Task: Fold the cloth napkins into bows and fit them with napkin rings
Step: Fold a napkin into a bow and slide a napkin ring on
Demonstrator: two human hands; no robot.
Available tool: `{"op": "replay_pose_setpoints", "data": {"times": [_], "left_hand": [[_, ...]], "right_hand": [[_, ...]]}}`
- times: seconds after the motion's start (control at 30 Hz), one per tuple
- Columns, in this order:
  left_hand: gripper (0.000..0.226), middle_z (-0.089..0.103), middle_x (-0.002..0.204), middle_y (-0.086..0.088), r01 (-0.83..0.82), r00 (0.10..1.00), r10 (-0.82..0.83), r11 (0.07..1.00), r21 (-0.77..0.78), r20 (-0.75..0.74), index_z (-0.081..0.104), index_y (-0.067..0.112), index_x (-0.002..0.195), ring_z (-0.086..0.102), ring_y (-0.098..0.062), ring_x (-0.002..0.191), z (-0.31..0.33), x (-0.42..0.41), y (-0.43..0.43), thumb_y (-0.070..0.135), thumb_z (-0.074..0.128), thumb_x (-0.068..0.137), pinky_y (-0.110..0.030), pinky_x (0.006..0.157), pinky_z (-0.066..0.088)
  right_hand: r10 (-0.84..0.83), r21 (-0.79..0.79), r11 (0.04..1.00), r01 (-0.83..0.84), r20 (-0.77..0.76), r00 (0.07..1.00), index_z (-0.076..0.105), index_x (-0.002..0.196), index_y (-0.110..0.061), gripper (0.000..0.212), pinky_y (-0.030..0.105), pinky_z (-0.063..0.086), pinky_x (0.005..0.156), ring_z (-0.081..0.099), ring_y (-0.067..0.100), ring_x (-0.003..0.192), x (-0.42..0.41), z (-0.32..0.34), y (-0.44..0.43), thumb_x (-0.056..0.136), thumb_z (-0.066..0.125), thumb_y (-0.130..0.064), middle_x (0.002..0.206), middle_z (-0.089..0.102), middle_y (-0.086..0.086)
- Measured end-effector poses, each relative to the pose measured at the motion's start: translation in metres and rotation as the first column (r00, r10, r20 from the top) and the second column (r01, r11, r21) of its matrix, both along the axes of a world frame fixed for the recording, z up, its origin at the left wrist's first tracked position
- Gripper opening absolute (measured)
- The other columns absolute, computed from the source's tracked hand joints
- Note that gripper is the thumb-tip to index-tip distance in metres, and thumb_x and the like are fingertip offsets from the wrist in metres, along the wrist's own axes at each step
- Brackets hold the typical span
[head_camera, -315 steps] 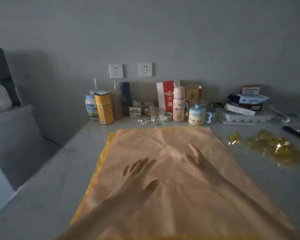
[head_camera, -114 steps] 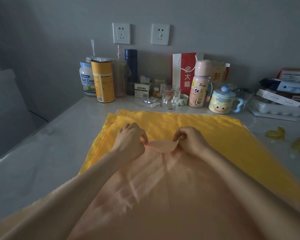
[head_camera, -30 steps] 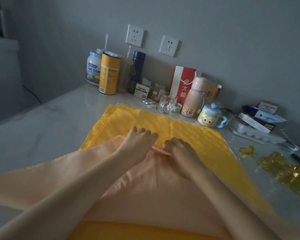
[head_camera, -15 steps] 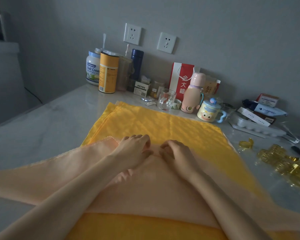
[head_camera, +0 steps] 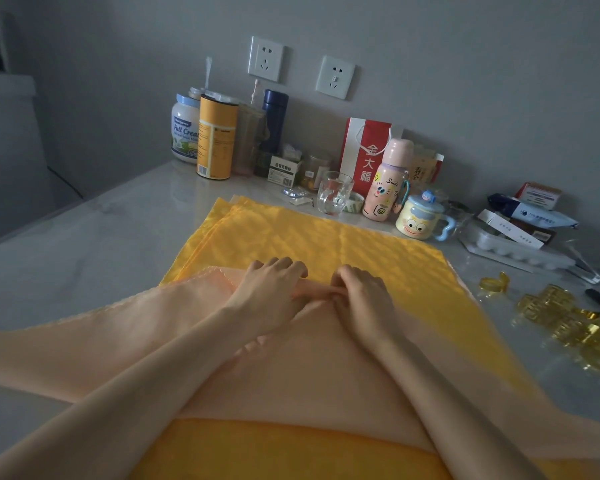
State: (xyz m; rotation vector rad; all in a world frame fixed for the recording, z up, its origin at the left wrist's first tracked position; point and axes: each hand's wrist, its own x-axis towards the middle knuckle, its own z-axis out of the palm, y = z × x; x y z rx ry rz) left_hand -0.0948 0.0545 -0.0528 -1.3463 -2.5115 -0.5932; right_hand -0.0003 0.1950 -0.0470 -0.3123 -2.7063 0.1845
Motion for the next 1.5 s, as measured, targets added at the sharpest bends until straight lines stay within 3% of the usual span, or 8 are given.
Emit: {"op": "replay_pose_setpoints", "data": {"times": [0.13,0.23,0.43,0.67,0.87,1.03,1.2,1.5], "left_hand": [[0.033,0.055,0.12,0.006,-0.003,1.0,0.003,1.0,0.016,-0.013,0.057,0.022,0.116,0.046,-0.015,0.116,-0.002,-0.001,-0.01,0.044,0.043,0.095,-0.029,0.096,0.029],[0.038,0.058,0.112,0.008,0.023,1.0,-0.023,0.998,0.06,0.0,0.066,0.022,0.103,0.047,-0.013,0.11,-0.001,0.003,-0.014,0.05,0.043,0.093,-0.027,0.094,0.027],[0.026,0.055,0.118,0.005,-0.007,1.0,0.008,0.999,-0.04,0.025,0.057,0.02,0.108,0.046,-0.017,0.114,0.0,0.011,-0.01,0.04,0.046,0.095,-0.03,0.097,0.03],[0.047,0.025,0.15,0.001,-0.051,0.998,0.059,0.978,-0.204,0.03,0.029,0.024,0.144,0.018,-0.016,0.14,-0.01,0.015,-0.007,0.042,0.025,0.1,-0.032,0.11,0.015],[0.032,0.048,0.132,0.002,0.023,0.974,-0.003,0.996,-0.089,0.226,0.054,0.023,0.124,0.041,-0.02,0.125,0.002,0.007,-0.014,0.026,0.04,0.096,-0.034,0.099,0.028],[0.025,0.054,0.116,0.005,0.04,0.999,-0.042,0.992,-0.121,-0.015,0.055,0.021,0.115,0.049,-0.018,0.112,0.011,0.019,-0.017,0.027,0.049,0.091,-0.03,0.089,0.034],[0.033,0.054,0.103,0.006,0.076,0.986,-0.066,0.995,-0.064,0.152,0.061,0.019,0.102,0.05,-0.013,0.101,0.022,0.028,-0.017,0.047,0.046,0.093,-0.028,0.082,0.035],[0.022,0.055,0.108,0.004,0.123,0.973,-0.084,0.977,-0.176,0.215,0.056,0.022,0.107,0.054,-0.018,0.105,0.021,0.03,-0.025,0.014,0.05,0.088,-0.033,0.087,0.043]], "right_hand": [[0.025,0.041,0.999,-0.027,0.059,0.998,0.058,0.088,-0.009,0.024,0.034,0.033,0.079,0.052,0.03,0.092,0.005,0.002,0.0,0.07,0.052,0.005,0.093,0.056,0.008],[0.04,0.056,0.997,-0.048,0.132,0.99,0.061,0.089,-0.012,0.025,0.032,0.031,0.084,0.05,0.026,0.097,0.015,0.004,-0.003,0.07,0.045,-0.017,0.098,0.055,0.004],[0.02,0.015,1.0,-0.021,0.075,0.997,0.049,0.076,-0.017,0.02,0.029,0.029,0.083,0.05,0.022,0.093,0.018,0.002,-0.006,0.094,0.049,-0.026,0.086,0.048,-0.003],[0.055,-0.006,0.998,-0.055,0.229,0.972,0.046,0.135,-0.019,0.038,0.03,0.023,0.108,0.035,0.018,0.133,0.015,-0.004,-0.002,0.101,0.034,-0.029,0.143,0.043,-0.001],[0.042,-0.034,0.999,-0.037,0.165,0.985,0.059,0.118,-0.016,0.03,0.036,0.036,0.095,0.05,0.024,0.113,0.024,0.009,-0.003,0.09,0.049,-0.017,0.117,0.058,0.005],[0.043,0.062,0.997,-0.048,0.081,0.996,0.055,0.092,-0.011,0.018,0.035,0.032,0.078,0.053,0.029,0.093,0.028,0.013,-0.014,0.077,0.047,-0.015,0.094,0.059,0.006],[0.073,0.109,0.989,-0.102,0.243,0.967,0.05,0.091,-0.018,0.01,0.031,0.034,0.087,0.046,0.021,0.1,0.038,0.025,-0.025,0.081,0.049,-0.018,0.1,0.049,0.001],[0.106,-0.07,0.994,-0.089,0.316,0.943,0.05,0.088,-0.019,0.004,0.025,0.03,0.074,0.053,0.019,0.095,0.041,0.031,-0.027,0.087,0.048,-0.016,0.099,0.055,-0.002]]}}
